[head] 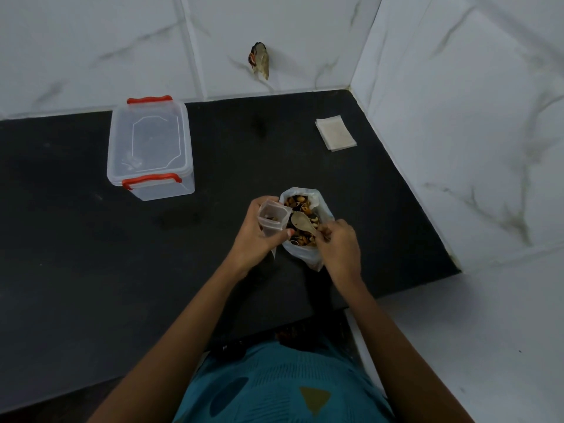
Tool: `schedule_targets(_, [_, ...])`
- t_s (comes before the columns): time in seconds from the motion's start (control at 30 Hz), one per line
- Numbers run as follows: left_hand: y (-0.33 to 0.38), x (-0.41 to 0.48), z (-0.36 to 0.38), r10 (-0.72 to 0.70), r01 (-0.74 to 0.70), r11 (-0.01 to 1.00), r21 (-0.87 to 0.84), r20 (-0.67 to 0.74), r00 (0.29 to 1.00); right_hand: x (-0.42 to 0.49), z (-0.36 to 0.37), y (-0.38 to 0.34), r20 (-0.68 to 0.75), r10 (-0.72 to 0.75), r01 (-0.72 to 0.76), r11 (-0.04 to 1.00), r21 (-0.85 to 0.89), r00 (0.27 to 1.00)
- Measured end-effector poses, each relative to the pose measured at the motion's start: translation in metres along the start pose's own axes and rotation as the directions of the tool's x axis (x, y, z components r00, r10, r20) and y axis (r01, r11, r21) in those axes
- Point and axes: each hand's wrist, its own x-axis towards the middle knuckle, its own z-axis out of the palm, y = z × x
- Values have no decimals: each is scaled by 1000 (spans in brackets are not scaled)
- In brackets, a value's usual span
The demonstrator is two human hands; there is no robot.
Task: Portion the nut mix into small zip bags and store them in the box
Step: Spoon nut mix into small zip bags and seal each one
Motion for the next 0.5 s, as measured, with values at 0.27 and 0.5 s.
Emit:
schedule_targets(0.27, [3, -1, 6, 41, -42, 999, 30, 30, 999, -11, -36, -33, -94, -148, 174, 879, 445, 985])
schedule_targets(0.5, [12, -3, 13, 109, -109, 993, 35, 14, 994, -9, -39, -51, 82, -369, 339, 906, 256, 926])
